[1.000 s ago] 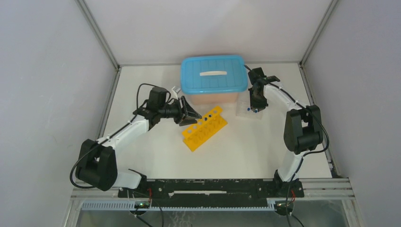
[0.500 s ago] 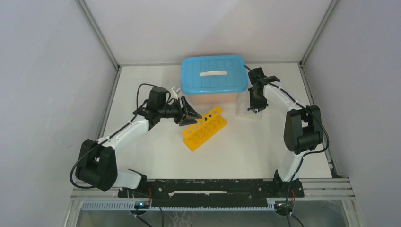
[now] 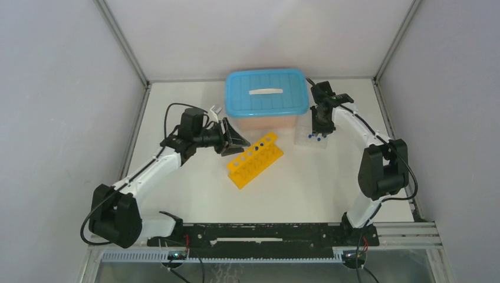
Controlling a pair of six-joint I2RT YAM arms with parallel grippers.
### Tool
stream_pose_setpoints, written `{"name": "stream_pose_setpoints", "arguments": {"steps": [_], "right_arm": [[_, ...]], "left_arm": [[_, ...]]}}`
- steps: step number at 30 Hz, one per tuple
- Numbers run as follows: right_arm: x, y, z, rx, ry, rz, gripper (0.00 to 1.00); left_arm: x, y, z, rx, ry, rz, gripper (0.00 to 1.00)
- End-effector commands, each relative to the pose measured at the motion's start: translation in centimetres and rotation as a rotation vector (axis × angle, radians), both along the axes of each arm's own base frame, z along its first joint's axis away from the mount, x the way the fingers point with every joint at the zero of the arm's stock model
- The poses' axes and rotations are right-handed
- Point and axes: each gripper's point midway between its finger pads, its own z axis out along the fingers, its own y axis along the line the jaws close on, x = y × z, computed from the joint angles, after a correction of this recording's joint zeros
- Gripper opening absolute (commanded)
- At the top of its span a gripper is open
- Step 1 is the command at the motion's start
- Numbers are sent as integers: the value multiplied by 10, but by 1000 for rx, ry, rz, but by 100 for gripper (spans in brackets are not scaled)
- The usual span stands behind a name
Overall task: Organize the chemistry lab equipment
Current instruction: Insert the test tube into the slot of the test tube rack, then reset both arms
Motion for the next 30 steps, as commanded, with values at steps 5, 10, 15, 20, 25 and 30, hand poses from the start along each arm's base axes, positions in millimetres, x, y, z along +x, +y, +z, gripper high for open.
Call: {"name": "stream_pose_setpoints", "arguments": {"steps": [5, 10, 15, 20, 25, 30], "right_arm": [[1, 18, 62, 75, -192, 38, 36], [-2, 21, 97, 123, -340, 39, 43], [-7, 13, 123, 141, -445, -5, 49], [-11, -2, 138, 126, -552, -67, 50], [-21, -17, 147, 121, -643, -123, 53], [-30, -29, 141, 101, -661, -180, 54]], "left_arm": [[6, 8, 43, 8, -141, 42, 56], [8, 18, 51, 54, -198, 89, 58], [20, 33, 55, 130, -273, 180, 58], [39, 56, 47, 239, -340, 314, 60], [63, 79, 36, 321, -398, 472, 62], [85, 103, 23, 424, -433, 601, 65]]}}
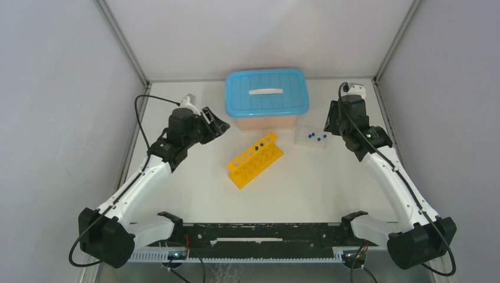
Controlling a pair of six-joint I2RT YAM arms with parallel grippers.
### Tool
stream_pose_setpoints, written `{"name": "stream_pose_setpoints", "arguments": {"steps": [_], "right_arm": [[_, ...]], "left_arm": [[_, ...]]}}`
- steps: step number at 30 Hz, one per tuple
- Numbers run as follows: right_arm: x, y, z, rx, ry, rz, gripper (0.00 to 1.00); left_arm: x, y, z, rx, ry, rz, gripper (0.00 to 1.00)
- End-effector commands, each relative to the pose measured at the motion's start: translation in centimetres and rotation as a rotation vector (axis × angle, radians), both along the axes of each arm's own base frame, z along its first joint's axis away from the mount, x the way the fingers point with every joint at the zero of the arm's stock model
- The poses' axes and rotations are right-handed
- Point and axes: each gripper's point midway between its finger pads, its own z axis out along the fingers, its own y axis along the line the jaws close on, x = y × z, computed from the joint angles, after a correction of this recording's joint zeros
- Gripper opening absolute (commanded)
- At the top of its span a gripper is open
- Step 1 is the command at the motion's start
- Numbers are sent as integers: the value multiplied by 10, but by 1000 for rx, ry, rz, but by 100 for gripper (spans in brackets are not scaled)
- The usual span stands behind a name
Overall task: Organize the chemistry lab equipment
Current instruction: Reset both arms
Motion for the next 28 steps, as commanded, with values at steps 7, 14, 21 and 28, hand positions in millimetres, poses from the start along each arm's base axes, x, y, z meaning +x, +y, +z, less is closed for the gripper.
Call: {"name": "stream_pose_setpoints", "arguments": {"steps": [7, 14, 21, 28], "right_arm": [[-9, -27, 19, -1, -166, -124, 56], [-21, -42, 33, 12, -287, -155, 57], [-22, -49, 31, 18, -310, -186, 57], [-23, -51, 35, 7, -365, -174, 56]], "left_arm": [[45, 52, -11, 214, -136, 263, 76], [45, 84, -26, 284, -184, 410, 89], [44, 98, -31, 335, -238, 453, 91], [39, 116, -26, 394, -299, 503, 91]]}}
